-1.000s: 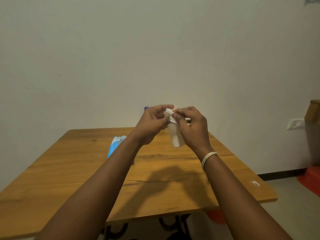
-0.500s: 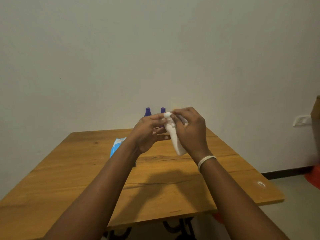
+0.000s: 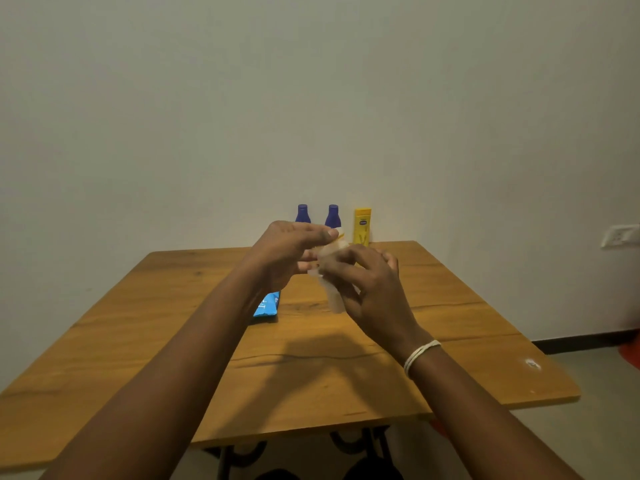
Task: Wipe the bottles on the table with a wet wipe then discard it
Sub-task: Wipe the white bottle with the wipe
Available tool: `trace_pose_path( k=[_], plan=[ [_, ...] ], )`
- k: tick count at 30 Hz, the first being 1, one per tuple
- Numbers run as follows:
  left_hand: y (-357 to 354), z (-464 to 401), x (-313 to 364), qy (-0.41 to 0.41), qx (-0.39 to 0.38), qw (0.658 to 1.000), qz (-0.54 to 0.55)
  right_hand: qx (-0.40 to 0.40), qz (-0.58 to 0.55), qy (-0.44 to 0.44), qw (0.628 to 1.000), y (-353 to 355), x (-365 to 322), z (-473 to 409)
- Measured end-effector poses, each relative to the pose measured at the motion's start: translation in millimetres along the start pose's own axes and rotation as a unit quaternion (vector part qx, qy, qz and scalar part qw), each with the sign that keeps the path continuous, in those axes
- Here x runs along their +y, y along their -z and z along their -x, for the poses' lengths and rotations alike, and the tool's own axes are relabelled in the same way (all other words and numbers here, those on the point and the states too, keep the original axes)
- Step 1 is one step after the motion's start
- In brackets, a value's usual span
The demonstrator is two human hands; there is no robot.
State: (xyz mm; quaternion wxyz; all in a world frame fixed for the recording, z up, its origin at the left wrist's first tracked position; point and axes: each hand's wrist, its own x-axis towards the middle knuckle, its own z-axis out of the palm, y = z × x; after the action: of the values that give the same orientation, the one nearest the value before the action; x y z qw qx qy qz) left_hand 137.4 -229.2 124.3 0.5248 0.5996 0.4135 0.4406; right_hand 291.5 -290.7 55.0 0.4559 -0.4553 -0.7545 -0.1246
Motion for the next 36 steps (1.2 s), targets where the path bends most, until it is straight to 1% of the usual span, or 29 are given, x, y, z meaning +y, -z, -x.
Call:
trace_pose_path(
  k=[4, 7, 9, 12, 14, 16, 18, 20, 22, 25, 26, 28, 30, 31, 33, 35, 36],
  plan=[
    [1.8, 2.1, 9.6, -0.057, 0.002, 0.995, -0.082, 0.052, -0.033, -0.023, 0.998, -7.6, -8.2, -9.0],
    [4.5, 4.7, 12.5, -0.066, 0.013, 0.992, -0.103, 0.090, -0.037, -0.015, 0.995, -10.9, -11.3, -14.3],
    [7.5, 6.1, 14.5, -0.059, 0.035, 0.995, -0.066, 0.097, -0.038, -0.011, 0.994, -13.0, -9.1, -13.1],
    [17.4, 4.6, 19.8, -0.030, 0.092, 0.995, 0.028, 0.064, -0.036, -0.022, 0.997, -19.0, -1.3, 6.4],
    [23.0, 4.0, 17.5, -0.009, 0.109, 0.992, 0.055, 0.044, -0.049, -0.046, 0.997, -19.6, 3.3, 16.5],
    [19.9, 6.4, 10.2, 0.003, 0.079, 0.996, 0.034, 0.056, -0.090, -0.069, 0.992, -16.3, 4.6, 6.7],
    [11.7, 9.0, 1.7, 0.004, 0.024, 1.000, 0.006, 0.100, -0.136, -0.084, 0.982, -8.6, 3.2, -20.9],
    [10.1, 8.9, 4.1, -0.007, 0.017, 1.000, 0.022, 0.125, -0.159, -0.078, 0.976, -2.0, 0.1, -46.1],
    [17.6, 3.8, 12.8, -0.025, 0.053, 0.996, 0.061, 0.099, -0.172, -0.059, 0.978, -2.8, -1.6, -47.4],
    [31.5, -1.9, 19.3, -0.033, 0.117, 0.989, 0.082, 0.025, -0.131, -0.067, 0.989, -12.2, 1.3, -17.1],
    [32.5, -2.2, 17.4, -0.027, 0.132, 0.987, 0.089, 0.019, -0.125, -0.077, 0.989, -13.8, 4.5, -9.4],
    [28.9, -1.2, 12.4, -0.017, 0.150, 0.982, 0.112, 0.057, -0.158, -0.108, 0.980, -15.0, 11.3, -8.0],
    [20.2, -1.4, 8.0, -0.022, 0.175, 0.973, 0.151, 0.124, -0.214, -0.186, 0.951, -14.6, 10.7, -15.1],
    [13.8, -1.5, 5.8, -0.028, 0.193, 0.964, 0.181, 0.159, -0.248, -0.238, 0.926, -16.9, 8.4, -18.4],
    [-1.8, -1.7, -1.3, -0.042, 0.235, 0.942, 0.235, 0.217, -0.327, -0.343, 0.853, -28.3, -2.9, -20.9],
    [-14.2, -2.8, -10.4, -0.059, 0.281, 0.930, 0.228, 0.255, -0.402, -0.415, 0.776, -42.7, -17.6, -18.4],
    [-17.4, -3.2, -13.6, -0.067, 0.296, 0.926, 0.223, 0.263, -0.427, -0.434, 0.748, -48.6, -23.2, -16.5]
  ],
)
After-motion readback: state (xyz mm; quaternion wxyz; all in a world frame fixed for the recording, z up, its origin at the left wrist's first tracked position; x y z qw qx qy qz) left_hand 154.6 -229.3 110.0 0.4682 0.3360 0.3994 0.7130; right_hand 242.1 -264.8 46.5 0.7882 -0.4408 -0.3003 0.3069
